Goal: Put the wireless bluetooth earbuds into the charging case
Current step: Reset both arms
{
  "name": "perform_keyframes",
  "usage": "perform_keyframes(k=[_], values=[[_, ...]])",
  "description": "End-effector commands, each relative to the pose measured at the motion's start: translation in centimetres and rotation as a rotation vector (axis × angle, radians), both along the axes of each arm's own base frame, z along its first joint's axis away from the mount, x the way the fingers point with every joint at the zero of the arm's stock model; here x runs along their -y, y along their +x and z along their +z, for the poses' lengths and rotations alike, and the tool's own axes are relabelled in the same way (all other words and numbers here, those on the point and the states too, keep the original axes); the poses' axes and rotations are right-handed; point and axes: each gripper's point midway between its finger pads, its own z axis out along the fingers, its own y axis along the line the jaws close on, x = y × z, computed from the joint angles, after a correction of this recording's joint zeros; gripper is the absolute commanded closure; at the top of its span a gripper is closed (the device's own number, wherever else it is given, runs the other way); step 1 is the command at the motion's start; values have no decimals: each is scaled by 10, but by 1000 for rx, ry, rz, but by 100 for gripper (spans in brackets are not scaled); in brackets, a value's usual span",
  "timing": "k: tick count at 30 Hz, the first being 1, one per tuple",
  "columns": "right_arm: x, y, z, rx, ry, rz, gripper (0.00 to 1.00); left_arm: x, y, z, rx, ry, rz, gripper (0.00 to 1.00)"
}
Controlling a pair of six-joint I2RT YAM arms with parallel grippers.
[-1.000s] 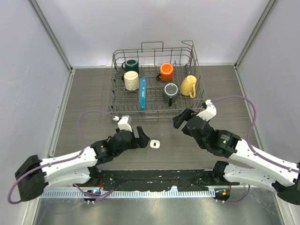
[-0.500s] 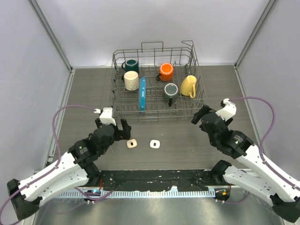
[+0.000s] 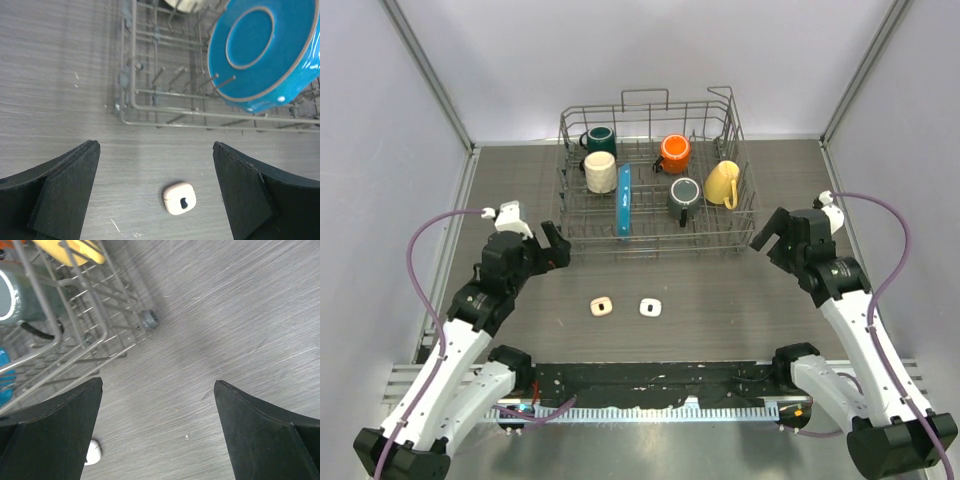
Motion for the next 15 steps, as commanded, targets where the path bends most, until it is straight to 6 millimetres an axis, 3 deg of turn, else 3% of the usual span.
perform_keyframes(k=[1, 6, 10, 15], values=[[-20, 7, 34, 137, 109, 88, 1, 15, -10, -6, -31, -110, -51, 0], [-13, 6, 24, 118, 89, 52, 1, 6, -12, -13, -47, -129, 27, 0], [-13, 8, 18, 100, 91, 41, 1, -9, -10, -7, -36, -113, 117, 0], [-9, 11, 27, 141, 85, 20, 1, -22, -10, -6, -28, -74, 172, 0]])
